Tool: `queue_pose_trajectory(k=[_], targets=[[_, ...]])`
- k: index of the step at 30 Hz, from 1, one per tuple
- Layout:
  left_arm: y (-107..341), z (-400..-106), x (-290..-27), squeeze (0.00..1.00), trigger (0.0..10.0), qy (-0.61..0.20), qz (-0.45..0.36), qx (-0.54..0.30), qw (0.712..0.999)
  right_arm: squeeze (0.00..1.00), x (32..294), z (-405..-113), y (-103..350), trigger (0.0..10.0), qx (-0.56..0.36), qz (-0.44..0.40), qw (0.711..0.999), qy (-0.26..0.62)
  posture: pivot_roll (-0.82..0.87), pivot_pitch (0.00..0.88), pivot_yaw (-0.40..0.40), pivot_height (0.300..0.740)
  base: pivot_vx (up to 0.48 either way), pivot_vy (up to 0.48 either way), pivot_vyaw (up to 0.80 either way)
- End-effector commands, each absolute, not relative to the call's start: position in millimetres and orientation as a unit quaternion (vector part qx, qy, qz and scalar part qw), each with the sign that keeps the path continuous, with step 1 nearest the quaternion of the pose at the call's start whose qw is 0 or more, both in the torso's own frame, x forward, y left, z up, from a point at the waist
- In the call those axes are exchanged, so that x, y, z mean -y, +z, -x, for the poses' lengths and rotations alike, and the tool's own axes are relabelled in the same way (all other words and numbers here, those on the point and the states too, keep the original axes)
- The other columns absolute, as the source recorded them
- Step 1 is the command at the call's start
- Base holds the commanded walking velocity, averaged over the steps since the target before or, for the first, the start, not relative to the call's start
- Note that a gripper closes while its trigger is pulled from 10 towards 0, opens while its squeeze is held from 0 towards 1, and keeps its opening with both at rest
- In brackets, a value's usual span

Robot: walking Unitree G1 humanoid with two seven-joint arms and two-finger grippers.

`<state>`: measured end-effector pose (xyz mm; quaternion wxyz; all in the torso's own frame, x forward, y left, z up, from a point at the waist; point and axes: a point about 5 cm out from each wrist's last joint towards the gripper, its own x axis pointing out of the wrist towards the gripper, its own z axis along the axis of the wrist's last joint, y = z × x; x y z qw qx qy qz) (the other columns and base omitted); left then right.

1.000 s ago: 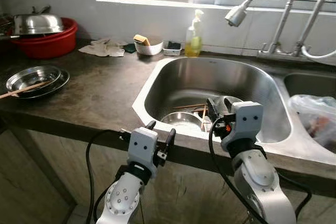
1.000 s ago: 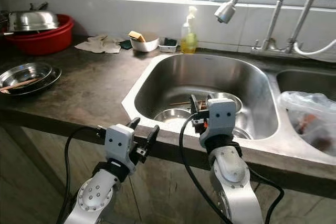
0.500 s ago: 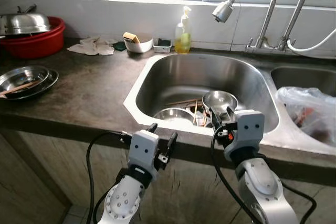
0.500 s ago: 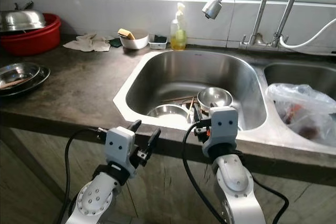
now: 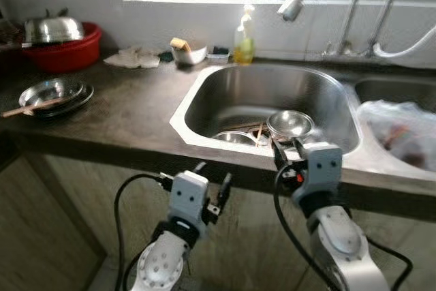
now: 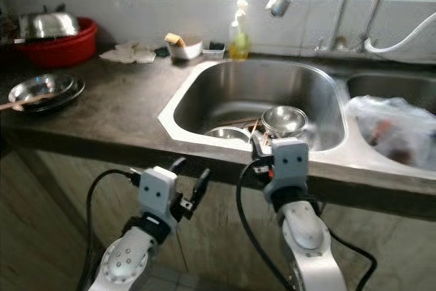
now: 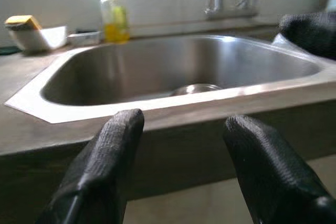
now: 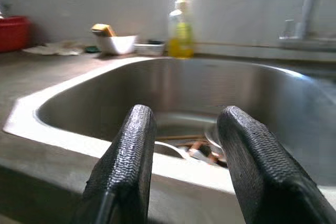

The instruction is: Kitchen organization

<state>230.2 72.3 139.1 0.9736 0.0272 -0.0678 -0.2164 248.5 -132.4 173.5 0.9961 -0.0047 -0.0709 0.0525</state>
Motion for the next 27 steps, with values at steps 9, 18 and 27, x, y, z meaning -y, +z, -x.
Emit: queue_pose_trajectory(k=[9,18,27], targets=[[138.8,-229.7,-75.8,0.00,10.0,-0.213,-0.034,0.065,0.974,0.00,126.2,-248.1,176.9,10.0,0.079,-0.002,0.995,0.060,-0.03,0.000,-0.007,0.740,-0.314,0.000,0.00],[139.2,-230.0,-73.3,0.00,10.0,-0.215,-0.033,0.065,0.974,0.00,124.8,-247.2,173.0,10.0,0.069,0.001,0.996,0.057,-0.03,0.011,-0.008,0.740,-0.316,0.000,0.00],[139.6,-230.1,-72.0,0.00,10.0,-0.212,-0.032,0.064,0.975,0.00,126.3,-248.0,172.4,10.0,0.068,0.005,0.996,0.055,-0.03,0.020,-0.014,0.740,-0.319,0.000,0.00]])
